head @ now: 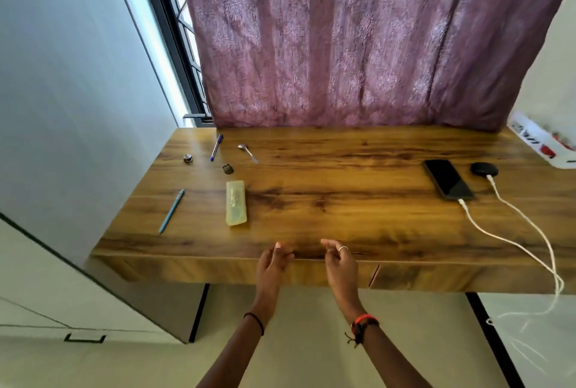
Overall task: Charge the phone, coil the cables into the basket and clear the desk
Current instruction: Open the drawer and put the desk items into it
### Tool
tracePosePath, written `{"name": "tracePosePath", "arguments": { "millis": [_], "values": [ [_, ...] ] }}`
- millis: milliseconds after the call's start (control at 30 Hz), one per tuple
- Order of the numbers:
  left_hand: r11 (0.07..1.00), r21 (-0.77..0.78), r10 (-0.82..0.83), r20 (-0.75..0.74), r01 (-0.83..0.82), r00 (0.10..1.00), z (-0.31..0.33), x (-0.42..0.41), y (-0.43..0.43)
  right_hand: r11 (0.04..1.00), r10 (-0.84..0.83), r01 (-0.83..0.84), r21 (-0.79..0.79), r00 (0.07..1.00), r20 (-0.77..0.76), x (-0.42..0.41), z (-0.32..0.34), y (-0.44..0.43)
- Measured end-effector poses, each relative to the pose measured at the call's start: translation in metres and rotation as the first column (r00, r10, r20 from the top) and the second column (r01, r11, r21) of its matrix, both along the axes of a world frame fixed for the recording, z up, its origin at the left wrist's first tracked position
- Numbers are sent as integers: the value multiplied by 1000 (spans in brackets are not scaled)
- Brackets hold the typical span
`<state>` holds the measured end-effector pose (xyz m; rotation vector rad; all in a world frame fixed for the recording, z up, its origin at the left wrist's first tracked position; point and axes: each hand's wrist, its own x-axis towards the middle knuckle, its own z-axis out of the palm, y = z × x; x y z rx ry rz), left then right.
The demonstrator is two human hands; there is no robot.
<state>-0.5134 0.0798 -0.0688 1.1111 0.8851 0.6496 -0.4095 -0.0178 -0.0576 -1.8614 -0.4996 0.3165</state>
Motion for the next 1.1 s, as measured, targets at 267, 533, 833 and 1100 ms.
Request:
{"name": "tracePosePath", "arguments": {
  "millis": [267, 533, 833, 1100],
  "values": [
    [776, -585, 220, -99, -235, 971, -69, -63, 18, 952, -167, 293, 83, 732, -661, -45, -61, -2],
    [607, -734, 283, -158, -304, 946, -115, -58, 63, 879, -200, 473, -61, 250, -947, -25, -101, 13],
    [522, -816, 402, -22, -248, 915, -139, -45, 90, 836, -159, 548, -25, 199, -967, -13, -126, 45],
    [480, -852, 419, 11, -211, 908, -138, -53, 91, 824, -120, 566, 13, 197, -973, -18, -137, 48]
  ]
}}
